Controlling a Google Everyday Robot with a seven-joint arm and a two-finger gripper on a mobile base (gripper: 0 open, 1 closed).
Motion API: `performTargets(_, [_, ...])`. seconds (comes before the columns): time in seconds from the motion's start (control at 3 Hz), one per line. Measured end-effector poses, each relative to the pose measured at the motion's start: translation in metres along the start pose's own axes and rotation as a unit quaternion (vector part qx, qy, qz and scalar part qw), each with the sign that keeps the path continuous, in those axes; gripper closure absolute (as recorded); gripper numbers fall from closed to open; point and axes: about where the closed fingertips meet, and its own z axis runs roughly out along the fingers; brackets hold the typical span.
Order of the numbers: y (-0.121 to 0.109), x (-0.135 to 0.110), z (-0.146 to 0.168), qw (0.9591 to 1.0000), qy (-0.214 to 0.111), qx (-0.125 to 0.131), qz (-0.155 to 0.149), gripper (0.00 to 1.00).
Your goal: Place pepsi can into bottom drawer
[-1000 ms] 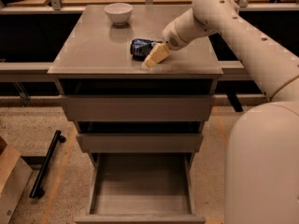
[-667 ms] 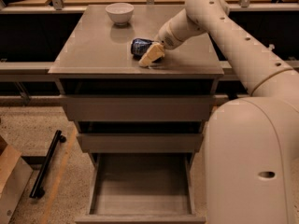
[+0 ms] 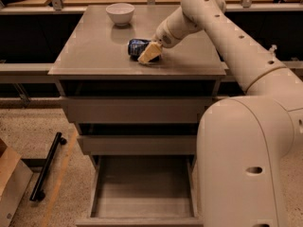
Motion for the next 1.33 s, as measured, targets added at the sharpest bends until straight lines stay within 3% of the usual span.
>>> performTargets(0.33, [-0.0004,-0.0017,-0.0018,1.0,0.0,0.0,0.0,0.94])
performTargets(0.67, [-0.0006,-0.0022,-0.0024,1.0,0.0,0.0,0.0,1.0])
performTargets(1.33, [-0.0008,-0.0031,-0.0034,1.0,0.0,0.0,0.0,1.0])
